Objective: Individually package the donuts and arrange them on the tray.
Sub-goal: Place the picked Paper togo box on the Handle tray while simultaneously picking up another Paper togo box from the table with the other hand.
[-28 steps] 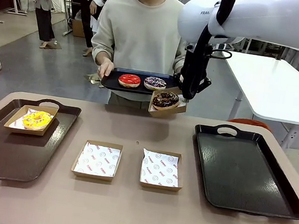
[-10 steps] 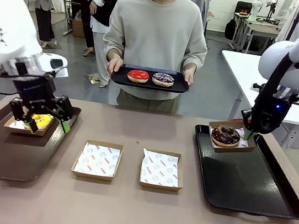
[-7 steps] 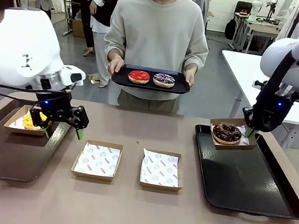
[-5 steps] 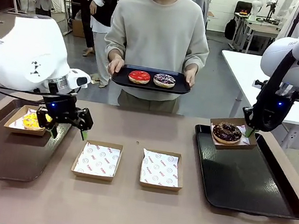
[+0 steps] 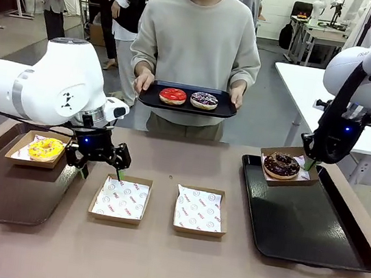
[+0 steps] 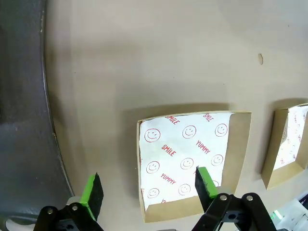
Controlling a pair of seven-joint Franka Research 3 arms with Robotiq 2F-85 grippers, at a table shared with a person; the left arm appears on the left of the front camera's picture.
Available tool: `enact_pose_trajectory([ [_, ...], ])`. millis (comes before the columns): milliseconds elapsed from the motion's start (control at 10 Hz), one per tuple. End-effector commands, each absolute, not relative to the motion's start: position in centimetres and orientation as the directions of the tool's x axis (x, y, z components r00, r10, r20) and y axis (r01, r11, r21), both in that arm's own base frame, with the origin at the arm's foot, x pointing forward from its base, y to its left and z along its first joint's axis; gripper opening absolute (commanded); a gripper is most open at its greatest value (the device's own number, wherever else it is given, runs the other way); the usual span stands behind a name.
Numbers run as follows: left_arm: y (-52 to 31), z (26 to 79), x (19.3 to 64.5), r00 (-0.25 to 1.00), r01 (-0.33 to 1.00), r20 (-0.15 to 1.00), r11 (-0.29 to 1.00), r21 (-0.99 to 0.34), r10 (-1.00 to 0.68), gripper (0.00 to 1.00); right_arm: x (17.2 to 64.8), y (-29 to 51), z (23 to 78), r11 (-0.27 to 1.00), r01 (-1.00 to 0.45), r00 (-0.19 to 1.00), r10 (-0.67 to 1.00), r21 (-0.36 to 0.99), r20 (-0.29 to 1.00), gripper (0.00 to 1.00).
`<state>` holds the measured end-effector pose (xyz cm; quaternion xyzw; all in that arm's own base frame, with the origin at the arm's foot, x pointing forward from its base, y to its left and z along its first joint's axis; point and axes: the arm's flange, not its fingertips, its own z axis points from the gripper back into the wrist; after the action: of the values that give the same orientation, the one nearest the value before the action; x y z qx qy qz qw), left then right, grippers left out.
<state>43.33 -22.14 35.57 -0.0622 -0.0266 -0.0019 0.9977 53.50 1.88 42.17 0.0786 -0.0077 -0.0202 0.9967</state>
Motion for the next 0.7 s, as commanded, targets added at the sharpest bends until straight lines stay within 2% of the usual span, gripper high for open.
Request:
enact_pose_trajectory([
  [0, -21.51, 35.70, 43.50, 0.999, -0.004, 0.053, 0.993, -0.121, 0.010, 1.00, 53.20, 1.78, 42.20, 0.987, 0.041, 0.999, -0.044, 0.158, 0.013, 0.02],
  [600, -21.44, 35.59, 43.66, 0.999, -0.008, 0.052, 0.992, -0.125, 0.014, 1.00, 53.20, 1.78, 42.20, 0.987, 0.041, 0.999, -0.044, 0.158, 0.013, 0.02],
])
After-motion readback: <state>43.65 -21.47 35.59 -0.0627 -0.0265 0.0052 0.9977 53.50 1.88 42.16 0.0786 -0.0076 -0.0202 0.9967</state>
